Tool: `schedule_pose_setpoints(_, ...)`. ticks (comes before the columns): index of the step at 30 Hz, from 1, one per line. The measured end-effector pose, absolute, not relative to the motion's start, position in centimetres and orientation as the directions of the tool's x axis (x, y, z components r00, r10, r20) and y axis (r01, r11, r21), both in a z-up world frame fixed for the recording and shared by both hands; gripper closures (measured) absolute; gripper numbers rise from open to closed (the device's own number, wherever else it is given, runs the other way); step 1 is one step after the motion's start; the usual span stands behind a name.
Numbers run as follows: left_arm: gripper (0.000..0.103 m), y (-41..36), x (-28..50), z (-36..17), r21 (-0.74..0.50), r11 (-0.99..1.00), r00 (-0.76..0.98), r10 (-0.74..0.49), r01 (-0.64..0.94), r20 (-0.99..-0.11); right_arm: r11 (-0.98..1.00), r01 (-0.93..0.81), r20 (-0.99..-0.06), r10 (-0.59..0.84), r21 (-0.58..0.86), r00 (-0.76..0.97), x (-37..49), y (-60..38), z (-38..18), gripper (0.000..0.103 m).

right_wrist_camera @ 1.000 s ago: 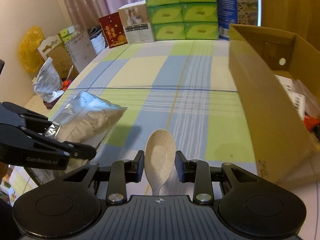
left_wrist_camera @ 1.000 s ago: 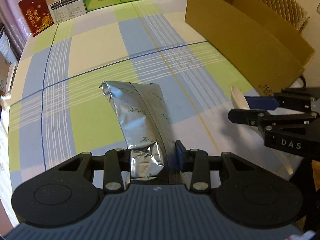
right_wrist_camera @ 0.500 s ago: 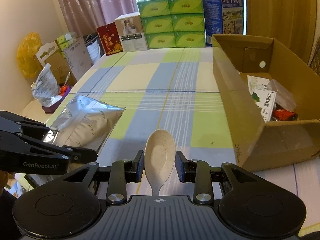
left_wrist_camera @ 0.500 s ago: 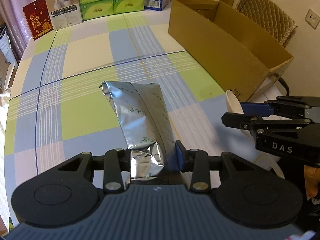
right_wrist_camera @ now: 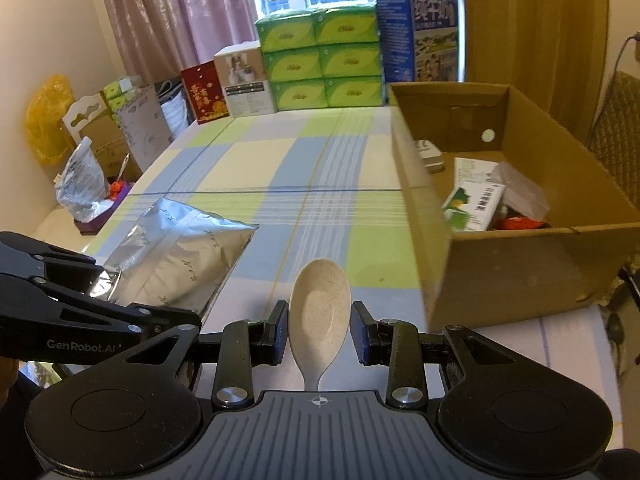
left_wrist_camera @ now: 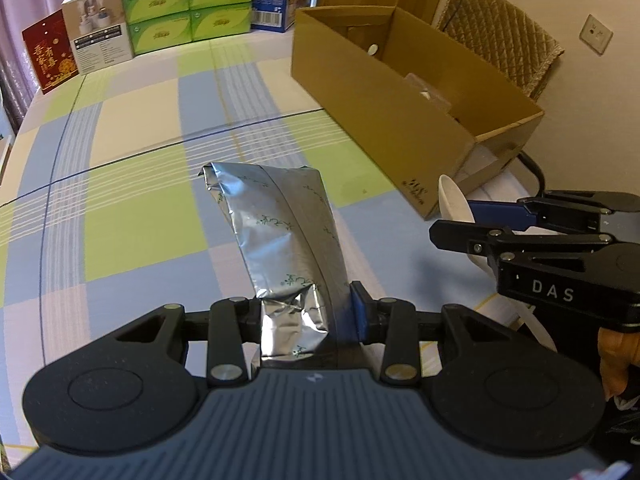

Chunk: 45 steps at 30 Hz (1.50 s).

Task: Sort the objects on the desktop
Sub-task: 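Carry the foil bag and spoon over to the cardboard box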

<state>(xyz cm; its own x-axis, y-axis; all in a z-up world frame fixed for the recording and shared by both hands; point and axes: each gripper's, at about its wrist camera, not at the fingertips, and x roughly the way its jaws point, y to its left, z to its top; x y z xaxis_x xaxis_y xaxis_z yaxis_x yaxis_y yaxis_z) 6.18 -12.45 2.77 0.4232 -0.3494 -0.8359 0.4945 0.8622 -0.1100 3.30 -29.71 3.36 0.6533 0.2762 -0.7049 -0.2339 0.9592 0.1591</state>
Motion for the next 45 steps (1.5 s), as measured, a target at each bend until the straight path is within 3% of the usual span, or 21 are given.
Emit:
schedule_pose_setpoints(25, 0.070, -20.7, 3.6, 5.8, -0.208, 0.783, 0.368, -0.485, 0.586, -0.793, 0.989, -0.115, -0.679, 0.145, 0.089, 0.719, 1.0, -39.2, 7.1, 0.073)
schedule_pose_setpoints(45, 0.070, -28.3, 3.6, 7.6, -0.228, 0.738, 0.326, -0.524, 0.635, -0.787, 0.997, -0.064, -0.656, 0.081, 0.049, 0.750, 2.1, -46.4, 9.6, 0.073)
